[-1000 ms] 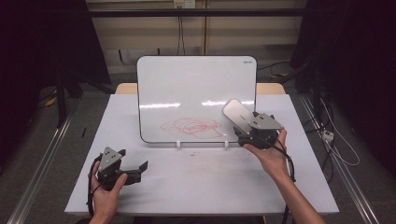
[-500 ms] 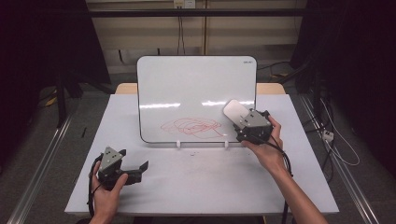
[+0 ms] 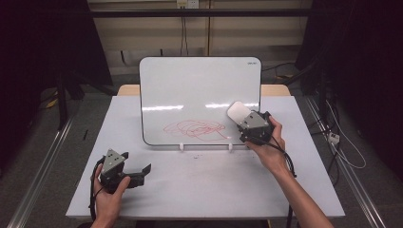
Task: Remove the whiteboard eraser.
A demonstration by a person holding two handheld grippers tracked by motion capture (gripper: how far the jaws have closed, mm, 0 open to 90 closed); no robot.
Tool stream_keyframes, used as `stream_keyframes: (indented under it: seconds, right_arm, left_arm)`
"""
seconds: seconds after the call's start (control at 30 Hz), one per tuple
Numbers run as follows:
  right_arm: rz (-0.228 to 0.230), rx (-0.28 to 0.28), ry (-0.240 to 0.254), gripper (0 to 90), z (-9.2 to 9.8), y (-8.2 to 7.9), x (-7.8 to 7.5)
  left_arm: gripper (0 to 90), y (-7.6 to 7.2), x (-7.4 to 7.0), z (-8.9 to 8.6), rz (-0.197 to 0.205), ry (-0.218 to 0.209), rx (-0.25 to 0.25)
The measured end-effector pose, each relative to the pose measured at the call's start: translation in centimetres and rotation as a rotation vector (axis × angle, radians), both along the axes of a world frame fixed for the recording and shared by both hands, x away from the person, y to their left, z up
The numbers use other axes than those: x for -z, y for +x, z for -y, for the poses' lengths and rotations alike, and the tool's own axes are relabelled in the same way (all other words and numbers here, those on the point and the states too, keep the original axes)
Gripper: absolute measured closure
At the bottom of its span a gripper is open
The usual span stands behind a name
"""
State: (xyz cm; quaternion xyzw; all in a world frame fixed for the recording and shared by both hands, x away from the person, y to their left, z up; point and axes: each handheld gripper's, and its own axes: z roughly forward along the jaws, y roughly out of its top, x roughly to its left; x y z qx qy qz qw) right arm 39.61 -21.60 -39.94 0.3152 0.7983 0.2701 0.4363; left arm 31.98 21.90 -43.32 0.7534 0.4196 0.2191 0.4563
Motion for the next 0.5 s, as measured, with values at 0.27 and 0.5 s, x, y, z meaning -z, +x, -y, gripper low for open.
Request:
stream_keyframes:
  seconds: [0.27,0.5]
  right_arm:
    - [-0.007,0.002,0.003,31.7,-0.05,0.01,-0.05]
    - [-0.014,-0.007,0.029,31.9,0.19,0.02,-0.12]
  left_arm:
    - [5.8,-0.01,0.01,-0.1,0.002,0.0,0.002]
    - [5.8,-0.05,-0.03,-0.21,0.0,0.006,-0.002]
